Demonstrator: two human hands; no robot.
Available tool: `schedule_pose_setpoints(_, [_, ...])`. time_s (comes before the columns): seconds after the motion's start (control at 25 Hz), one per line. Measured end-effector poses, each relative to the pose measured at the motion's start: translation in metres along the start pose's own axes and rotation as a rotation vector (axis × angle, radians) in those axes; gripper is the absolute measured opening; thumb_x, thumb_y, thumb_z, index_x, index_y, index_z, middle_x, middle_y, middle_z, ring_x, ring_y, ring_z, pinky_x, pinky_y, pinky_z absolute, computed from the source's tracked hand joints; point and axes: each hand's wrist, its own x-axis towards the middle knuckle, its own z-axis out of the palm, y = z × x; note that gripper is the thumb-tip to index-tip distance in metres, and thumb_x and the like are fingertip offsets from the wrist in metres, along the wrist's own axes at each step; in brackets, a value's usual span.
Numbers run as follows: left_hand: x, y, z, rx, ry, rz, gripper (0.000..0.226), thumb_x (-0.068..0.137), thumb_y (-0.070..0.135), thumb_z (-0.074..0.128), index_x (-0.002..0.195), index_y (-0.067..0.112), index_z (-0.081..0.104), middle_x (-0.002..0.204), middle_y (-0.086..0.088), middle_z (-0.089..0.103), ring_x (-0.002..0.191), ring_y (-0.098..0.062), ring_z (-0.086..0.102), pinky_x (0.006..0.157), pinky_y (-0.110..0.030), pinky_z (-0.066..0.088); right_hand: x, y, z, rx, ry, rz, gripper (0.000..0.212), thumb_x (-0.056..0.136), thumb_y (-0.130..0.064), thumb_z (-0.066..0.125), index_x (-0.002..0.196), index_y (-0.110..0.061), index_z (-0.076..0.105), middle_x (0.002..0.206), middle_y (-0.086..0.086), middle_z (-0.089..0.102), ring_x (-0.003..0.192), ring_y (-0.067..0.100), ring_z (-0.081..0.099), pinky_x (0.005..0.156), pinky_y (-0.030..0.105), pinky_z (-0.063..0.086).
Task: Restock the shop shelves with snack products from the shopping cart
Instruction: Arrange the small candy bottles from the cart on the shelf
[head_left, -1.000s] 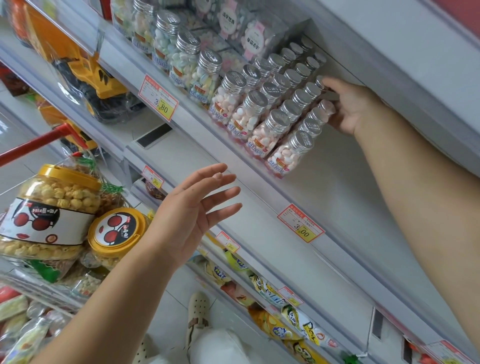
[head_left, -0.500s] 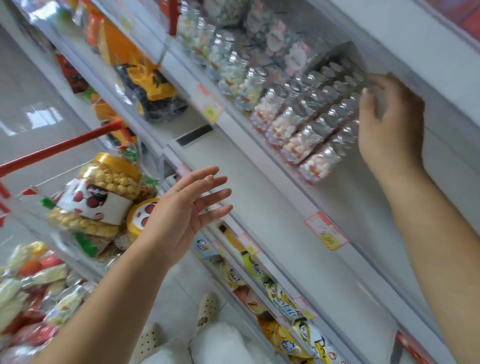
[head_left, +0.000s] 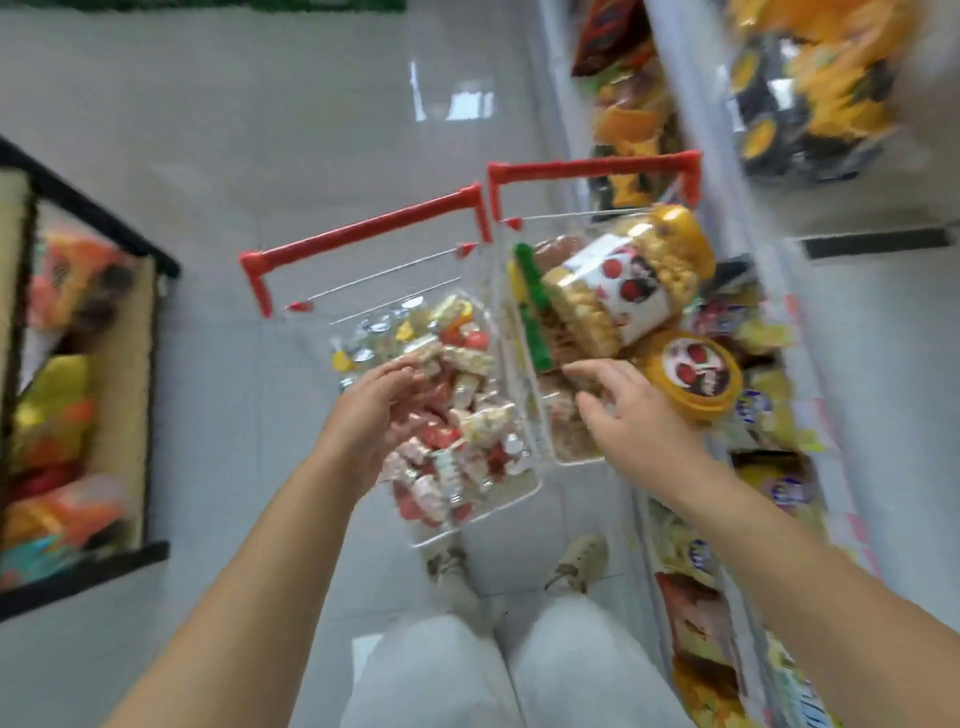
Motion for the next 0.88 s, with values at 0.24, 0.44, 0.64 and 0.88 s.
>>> schedule_pose_setpoints(0.24, [0.039,-0.043,-0.085,-0.043,0.203,-0.115,0.014,0.100,0.012,0.054,0.106,0.018,0.065,0.112,-0.007,0.068,0.105,-0.023,0.066,0.085,-0.036,0.057,0.085,-0.012,0.123,-0.206,-0.369,0.084,0.041,0.098,-0.015,0.047,0.139,-0.020,0.050,0.144,0.004,0.047,0.124,0.021,0.050,0.098,0.029,0.039])
schedule_pose_setpoints(0.44, [0.061,-0.079,-0.101,-0.117,0.298,-0.172,0.013,0.101,0.010,0.054,0.108,0.017,0.062,0.109,-0.007,0.069,0.101,-0.020,0.069,0.081,-0.030,0.058,0.120,-0.009,0.198,-0.405,-0.439,-0.247,0.031,0.094,-0.018,0.056,0.124,-0.017,0.062,0.122,0.004,0.060,0.118,0.024,0.050,0.095,0.035,0.042])
schedule_pose_setpoints(0.64, [0.068,-0.112,-0.111,-0.161,0.354,-0.225,0.012,0.100,0.011,0.054,0.109,0.015,0.062,0.105,-0.006,0.072,0.094,-0.018,0.072,0.085,-0.033,0.059,0.115,-0.005,0.269,-0.598,-0.592,-0.414,0.064,0.088,-0.042,0.062,0.143,-0.021,0.037,0.141,0.011,0.040,0.128,0.031,0.037,0.099,0.043,0.042])
schedule_pose_setpoints(0.88, [0.076,-0.129,-0.126,-0.193,0.416,-0.224,0.013,0.101,0.011,0.052,0.108,0.016,0.063,0.112,-0.009,0.071,0.099,-0.021,0.073,0.084,-0.035,0.060,0.113,-0.004,0.318,-0.930,-0.480,-0.419,0.078,0.087,-0.051,0.059,0.149,-0.027,0.019,0.153,0.017,0.019,0.132,0.035,0.032,0.100,0.041,0.037])
